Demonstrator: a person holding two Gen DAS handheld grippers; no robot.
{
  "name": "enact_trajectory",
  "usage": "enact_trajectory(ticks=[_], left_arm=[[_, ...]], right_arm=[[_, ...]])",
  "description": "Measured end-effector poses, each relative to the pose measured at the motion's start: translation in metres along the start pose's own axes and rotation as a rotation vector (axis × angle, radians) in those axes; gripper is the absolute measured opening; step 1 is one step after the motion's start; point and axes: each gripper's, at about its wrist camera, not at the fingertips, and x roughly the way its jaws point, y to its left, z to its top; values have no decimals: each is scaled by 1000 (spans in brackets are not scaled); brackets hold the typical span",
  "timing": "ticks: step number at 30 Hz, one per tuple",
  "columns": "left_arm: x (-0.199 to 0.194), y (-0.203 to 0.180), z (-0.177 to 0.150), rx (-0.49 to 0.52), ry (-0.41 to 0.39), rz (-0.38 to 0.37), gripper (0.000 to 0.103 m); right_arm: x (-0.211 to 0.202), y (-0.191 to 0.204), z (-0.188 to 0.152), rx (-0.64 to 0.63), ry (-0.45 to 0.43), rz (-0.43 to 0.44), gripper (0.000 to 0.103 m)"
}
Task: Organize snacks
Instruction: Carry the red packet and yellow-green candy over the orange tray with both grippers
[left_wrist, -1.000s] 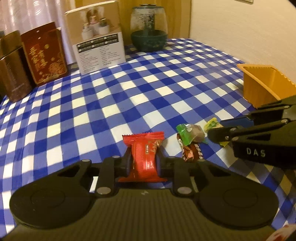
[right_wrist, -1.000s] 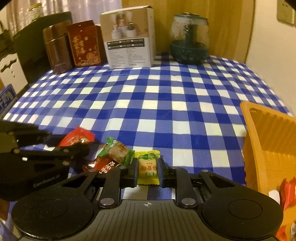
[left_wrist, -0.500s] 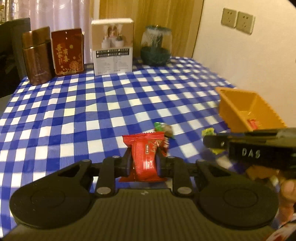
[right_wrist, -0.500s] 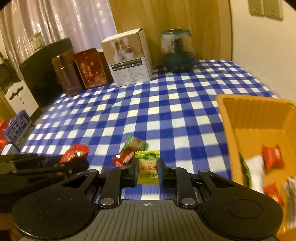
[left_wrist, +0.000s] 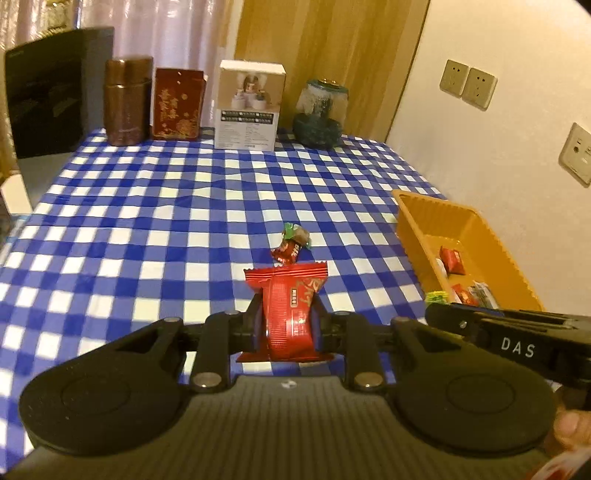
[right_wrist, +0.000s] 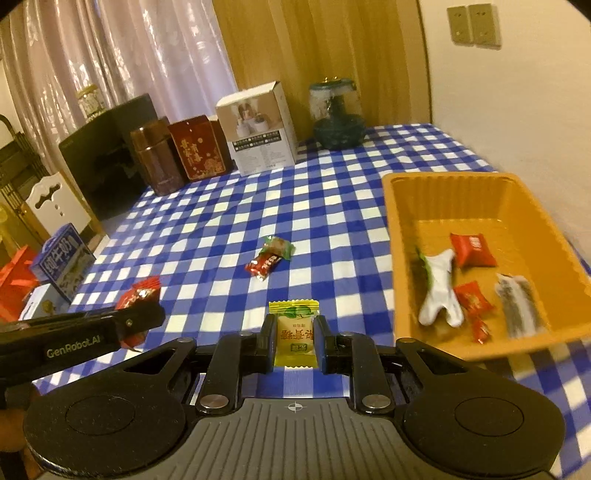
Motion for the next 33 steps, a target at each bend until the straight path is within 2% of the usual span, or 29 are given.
enact_trajectory(ticks=[7, 14, 23, 33], left_arm=[[-48, -25, -18, 28, -6, 33, 22], [-76, -44, -31, 31, -15, 25, 22], [-90, -59, -36, 52, -21, 20, 22], [-88, -80, -37, 84, -10, -15, 22]], right_arm=[[-47, 3, -16, -5, -32, -20, 21], [-81, 0, -28, -11, -45, -25, 21], [-102, -12, -38, 1, -43, -37, 21], [-114, -24, -37, 24, -65, -60, 21]])
